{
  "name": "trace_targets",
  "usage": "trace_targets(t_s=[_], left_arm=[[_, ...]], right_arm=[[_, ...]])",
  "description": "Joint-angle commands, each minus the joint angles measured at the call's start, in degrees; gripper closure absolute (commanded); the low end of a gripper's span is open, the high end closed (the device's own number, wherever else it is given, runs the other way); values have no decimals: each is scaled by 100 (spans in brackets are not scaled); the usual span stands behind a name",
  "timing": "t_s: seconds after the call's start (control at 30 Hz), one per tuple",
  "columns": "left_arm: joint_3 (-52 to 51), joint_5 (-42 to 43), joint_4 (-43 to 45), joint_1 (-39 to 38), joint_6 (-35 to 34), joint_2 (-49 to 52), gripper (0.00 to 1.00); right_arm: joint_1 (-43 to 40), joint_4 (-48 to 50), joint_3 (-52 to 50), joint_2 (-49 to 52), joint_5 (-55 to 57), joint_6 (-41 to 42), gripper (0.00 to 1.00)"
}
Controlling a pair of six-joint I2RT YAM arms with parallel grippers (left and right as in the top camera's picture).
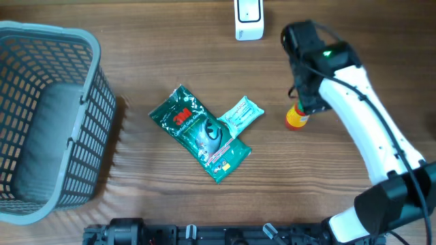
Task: Scan the item barcode
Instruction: 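Lift bottle and set it down to the right of the wipes, then regrasp the sauce bottle with right gripper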
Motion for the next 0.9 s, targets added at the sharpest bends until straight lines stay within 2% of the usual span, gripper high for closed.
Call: trace_targets(t_s=[0.0,0.17,0.23,0.3,0.33,0.37,0.47,0.57,0.7,0.8,0.87], left_arm=[[0,-13,13,-15,31,-17,0],[0,-13,13,-15,31,-17,0],[0,-15,13,-15,31,-17,0],[0,-13,13,-15,31,-17,0],[0,-13,13,-15,31,-17,0],[0,-13,13,-15,31,-17,0],[0,-13,13,-15,31,-17,0],[0,-13,13,-15,31,-17,0],[0,-13,13,-15,31,-17,0],[0,-13,13,-15,31,-17,0],[0,-15,13,-15,31,-17,0]], right_arm=[[-535,-81,673,-378,-992,-2098,0],[-2159,-144,581,-337,-3185,-3185,0],[-2629,-197,527,-190,-3657,-3442,0],[-2946,-319,525,-52,-4022,-4205,0],[-2988,-372,522,-31,-3838,-4756,0],[-2999,-358,520,0,-3705,-4833,0],[-3001,-654,518,262,-4081,-4470,0],[-3001,-960,518,778,-4513,-4478,0],[-3018,-1294,518,1910,-4666,-4564,1],[-3021,-1298,518,2618,-5401,-5595,4],[-3021,-1364,518,2949,-5532,-5866,3]])
